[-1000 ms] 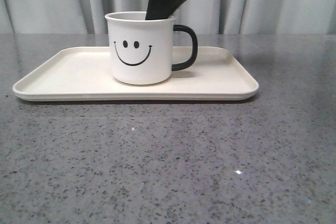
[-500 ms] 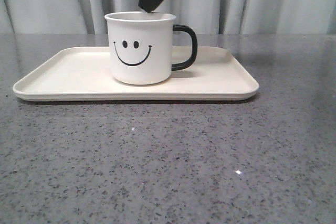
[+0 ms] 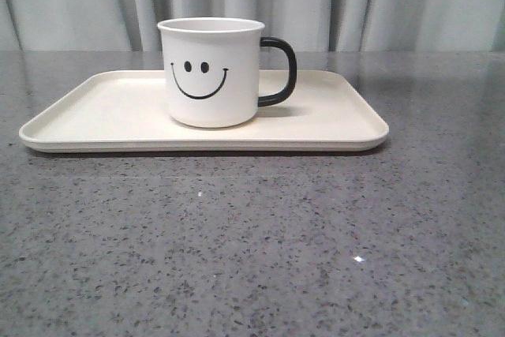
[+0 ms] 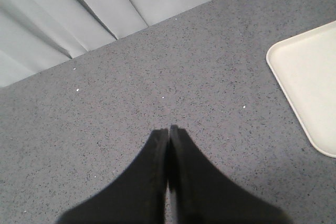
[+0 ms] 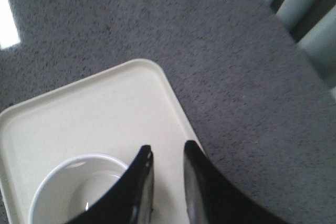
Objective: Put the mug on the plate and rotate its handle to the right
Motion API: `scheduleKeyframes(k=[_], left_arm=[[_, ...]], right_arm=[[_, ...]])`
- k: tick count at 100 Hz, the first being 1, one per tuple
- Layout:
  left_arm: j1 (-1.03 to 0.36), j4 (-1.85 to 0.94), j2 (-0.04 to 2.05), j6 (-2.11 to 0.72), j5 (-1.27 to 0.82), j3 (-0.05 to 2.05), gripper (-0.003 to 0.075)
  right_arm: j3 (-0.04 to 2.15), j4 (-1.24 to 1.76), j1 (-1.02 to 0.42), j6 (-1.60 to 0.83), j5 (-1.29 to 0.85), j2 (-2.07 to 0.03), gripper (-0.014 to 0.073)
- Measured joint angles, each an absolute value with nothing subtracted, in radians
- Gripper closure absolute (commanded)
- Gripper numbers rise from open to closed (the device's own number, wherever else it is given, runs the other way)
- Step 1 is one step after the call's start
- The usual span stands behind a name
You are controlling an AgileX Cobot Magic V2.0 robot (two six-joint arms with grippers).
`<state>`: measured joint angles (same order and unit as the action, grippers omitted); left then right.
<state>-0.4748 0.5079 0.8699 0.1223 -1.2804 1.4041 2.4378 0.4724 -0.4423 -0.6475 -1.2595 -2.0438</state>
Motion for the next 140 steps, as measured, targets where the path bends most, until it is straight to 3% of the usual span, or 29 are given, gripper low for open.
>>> scheduleKeyframes(k=[24, 80, 94, 125, 140], left_arm=[[-0.475, 0.508, 0.87, 0.122, -1.28, 1.404, 0.074], [-0.475, 0.506, 0.87, 0.126, -1.28, 1.404, 0.074], [-0.475, 0.506, 0.87, 0.126, -1.28, 1.404, 0.074], [-0.475, 0.504, 0.87, 0.14, -1.28, 1.404, 0.074], [-0.475, 0.499, 0.87, 0.15, -1.28, 1.404, 0.074]], right_arm=[[2.47, 0.491, -0.354, -0.59, -1.268, -1.845, 0.0421], [2.41, 0.506, 0.007, -0.473, -1.264, -1.396, 0.0423], [2.223, 0.465, 0.033, -0.467, -1.198, -1.276, 0.0423], [1.589, 0.301, 0.036, -0.438, -0.961, -0.893, 0.0433], [1.332, 0.223, 0.036, -0.354, -0.896, -0.703, 0.0561]])
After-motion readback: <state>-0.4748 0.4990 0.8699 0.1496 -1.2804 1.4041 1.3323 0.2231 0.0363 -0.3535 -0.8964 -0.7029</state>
